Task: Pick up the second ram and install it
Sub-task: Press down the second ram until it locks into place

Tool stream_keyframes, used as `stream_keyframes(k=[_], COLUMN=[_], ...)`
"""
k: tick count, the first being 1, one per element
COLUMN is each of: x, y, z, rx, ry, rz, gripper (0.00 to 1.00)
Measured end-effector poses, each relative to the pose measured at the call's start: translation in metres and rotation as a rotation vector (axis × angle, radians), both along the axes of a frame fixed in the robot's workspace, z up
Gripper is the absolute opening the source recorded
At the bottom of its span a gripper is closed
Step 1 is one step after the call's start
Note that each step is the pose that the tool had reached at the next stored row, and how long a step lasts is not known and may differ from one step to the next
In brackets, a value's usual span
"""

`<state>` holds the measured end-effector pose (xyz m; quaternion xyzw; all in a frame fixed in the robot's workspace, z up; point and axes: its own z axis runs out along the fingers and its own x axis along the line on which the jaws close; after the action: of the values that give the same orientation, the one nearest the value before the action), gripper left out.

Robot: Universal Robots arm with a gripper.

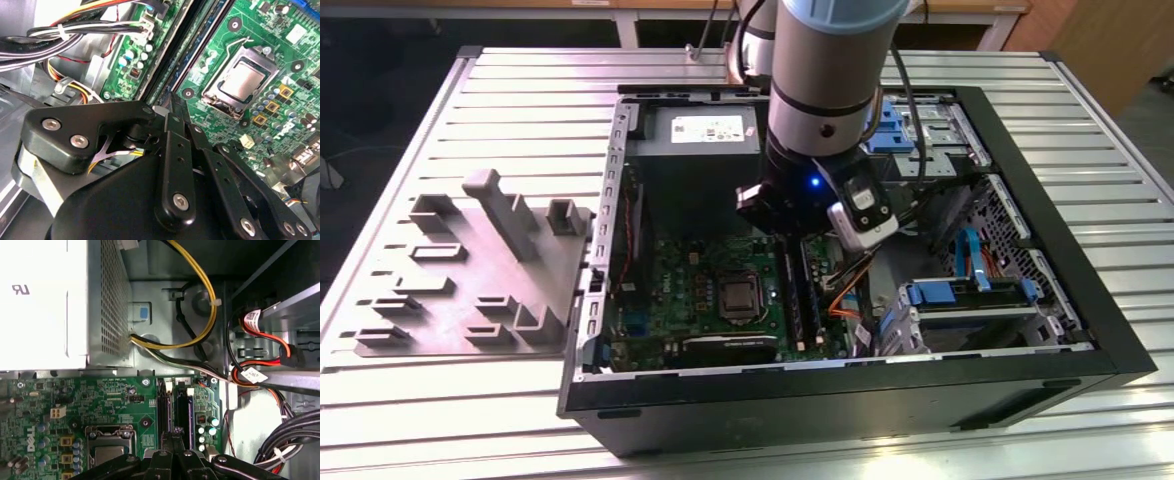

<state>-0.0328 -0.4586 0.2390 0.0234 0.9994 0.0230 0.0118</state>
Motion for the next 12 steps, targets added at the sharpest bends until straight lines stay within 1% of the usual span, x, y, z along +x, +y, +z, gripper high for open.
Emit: stream_keyframes(k=[6,9,12], x=[-0.0001,-0.0001,0.0], y=[0.0005,0.0033,0.0046], z=[0.0,-0.0002,-0.0014], rx=[0.0005,0.0005,0.0006], ry=[0.0,0.0,0.0], rz=[0.0,0.0,0.0], gripper=[0.1,0.1,0.1])
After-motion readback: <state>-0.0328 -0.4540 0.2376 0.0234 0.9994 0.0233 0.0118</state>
